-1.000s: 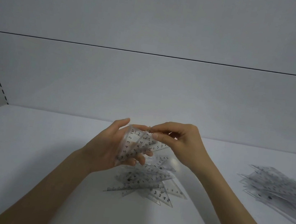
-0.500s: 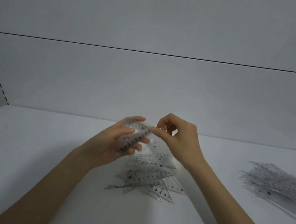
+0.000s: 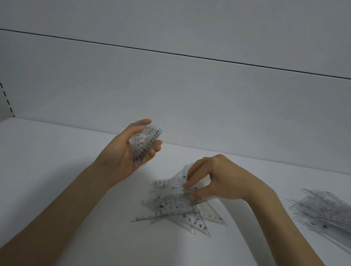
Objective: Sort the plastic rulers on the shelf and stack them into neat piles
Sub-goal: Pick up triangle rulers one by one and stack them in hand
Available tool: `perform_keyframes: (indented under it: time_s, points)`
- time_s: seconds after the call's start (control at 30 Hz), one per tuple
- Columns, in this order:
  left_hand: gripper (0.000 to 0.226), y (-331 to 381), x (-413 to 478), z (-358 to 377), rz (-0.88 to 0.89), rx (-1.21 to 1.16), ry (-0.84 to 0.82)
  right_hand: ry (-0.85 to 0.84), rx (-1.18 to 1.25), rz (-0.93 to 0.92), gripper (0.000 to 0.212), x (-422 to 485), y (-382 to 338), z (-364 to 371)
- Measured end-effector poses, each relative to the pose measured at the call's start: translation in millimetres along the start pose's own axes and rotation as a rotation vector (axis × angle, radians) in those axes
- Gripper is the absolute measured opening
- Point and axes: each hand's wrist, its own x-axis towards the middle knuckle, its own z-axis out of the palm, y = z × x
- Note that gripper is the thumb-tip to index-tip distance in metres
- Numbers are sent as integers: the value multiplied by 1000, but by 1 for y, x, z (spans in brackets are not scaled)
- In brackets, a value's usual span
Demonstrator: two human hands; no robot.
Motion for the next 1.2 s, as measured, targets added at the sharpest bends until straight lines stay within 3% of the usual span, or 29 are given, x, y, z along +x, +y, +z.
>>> perform_keyframes:
  time_s: [0.33, 0.5, 0.6, 0.7, 0.8, 0.97, 1.1, 1.2]
  points:
    - [20, 1, -1, -1, -8, -12, 4, 94, 197, -166, 13, -5, -4, -9]
    - [22, 0, -3, 2, -43, 20, -7, 573, 220, -231, 7, -2, -5, -10]
    - [24, 0, -5, 4, -93, 82, -44, 706, 354, -183, 8, -3, -8, -11]
    - [30, -1, -10, 8, -156, 192, -124, 695, 360, -269, 7, -2, -13, -8]
    - [39, -5, -13, 13, -196, 276, -207, 692, 203, -437, 9, 3, -17, -2]
    - [40, -9, -15, 15, -244, 306, -336, 674, -79, -465, 13, 13, -26, 15]
    - [41, -11, -16, 14, -262, 354, -373, 608, 48, -414, 30, 13, -35, 22]
    - [27, -9, -14, 13, -170, 333, -322, 455, 316, -283, 57, 7, -40, 14]
